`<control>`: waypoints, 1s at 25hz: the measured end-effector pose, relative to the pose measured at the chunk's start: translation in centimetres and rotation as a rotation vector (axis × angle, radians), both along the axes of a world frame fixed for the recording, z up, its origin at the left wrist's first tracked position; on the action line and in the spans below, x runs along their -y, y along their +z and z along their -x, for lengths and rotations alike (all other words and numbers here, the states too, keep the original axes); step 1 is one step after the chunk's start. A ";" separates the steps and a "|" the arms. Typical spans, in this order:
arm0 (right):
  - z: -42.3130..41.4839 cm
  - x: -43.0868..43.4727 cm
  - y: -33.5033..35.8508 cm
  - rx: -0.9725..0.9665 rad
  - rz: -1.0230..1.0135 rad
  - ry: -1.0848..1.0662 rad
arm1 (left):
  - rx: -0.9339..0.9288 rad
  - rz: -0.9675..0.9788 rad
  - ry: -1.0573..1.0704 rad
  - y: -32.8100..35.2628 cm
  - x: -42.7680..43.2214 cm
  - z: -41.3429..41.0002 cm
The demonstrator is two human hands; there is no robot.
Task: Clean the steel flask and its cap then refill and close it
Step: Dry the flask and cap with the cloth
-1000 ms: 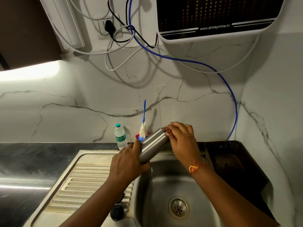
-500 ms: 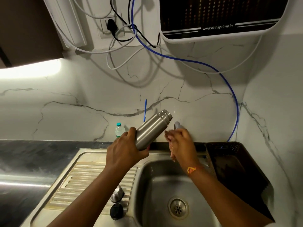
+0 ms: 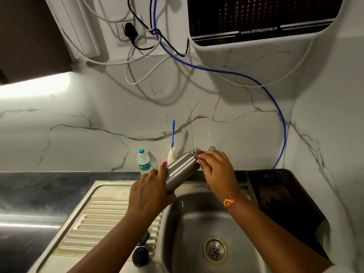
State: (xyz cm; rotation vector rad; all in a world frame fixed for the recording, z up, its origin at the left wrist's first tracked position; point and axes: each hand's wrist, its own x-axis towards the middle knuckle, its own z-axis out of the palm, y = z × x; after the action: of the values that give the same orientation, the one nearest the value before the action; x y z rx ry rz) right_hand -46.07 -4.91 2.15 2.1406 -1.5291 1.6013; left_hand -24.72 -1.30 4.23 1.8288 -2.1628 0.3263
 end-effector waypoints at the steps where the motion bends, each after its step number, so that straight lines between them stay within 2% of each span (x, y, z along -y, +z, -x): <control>1: 0.2 0.4 0.0 -0.119 0.021 -0.015 | 0.034 0.014 0.000 0.0 0.0 -0.1; 3: 0.4 1.2 0.4 -0.324 0.017 -0.013 | 0.115 0.031 -0.009 -0.2 -0.1 0.0; 6: 0.2 2.1 0.9 -0.525 -0.075 -0.013 | 0.161 0.048 -0.013 -0.5 -0.2 0.4; 8: -0.2 2.0 0.4 -0.555 -0.077 -0.089 | 0.106 0.034 0.000 -0.4 0.0 0.2; 10: -0.6 1.2 -0.3 -0.321 -0.014 -0.091 | -0.028 -0.031 0.023 0.0 0.0 0.1; 13: -0.9 0.4 -0.8 0.227 -0.031 0.059 | -0.235 -0.149 0.024 0.2 0.0 -0.1; 15: -1.4 0.1 -0.6 0.516 -0.052 0.060 | -0.339 -0.225 -0.021 -0.2 0.2 -0.1; 17: -1.9 0.3 -0.2 0.914 -0.209 0.123 | -0.404 -0.302 -0.106 -0.4 0.6 -0.3; 19: -1.6 0.7 -0.3 1.277 -0.429 0.330 | -0.466 -0.392 -0.201 -0.5 0.8 -0.5; 21: -0.3 0.7 -0.3 1.456 -0.616 0.573 | -0.573 -0.511 -0.301 -0.4 0.8 -0.8; 22: 0.4 0.6 0.0 1.476 -0.689 0.665 | -0.639 -0.584 -0.344 -0.3 0.7 -0.9; 25: 2.5 0.6 1.3 1.374 -0.826 0.811 | -0.717 -0.728 -0.411 0.1 0.7 -1.7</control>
State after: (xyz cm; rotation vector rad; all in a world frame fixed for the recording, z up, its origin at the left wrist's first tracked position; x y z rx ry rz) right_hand -48.56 -5.50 3.41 2.0697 -1.8086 3.8414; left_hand -22.99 -2.04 4.30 1.3638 -2.1269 -1.1510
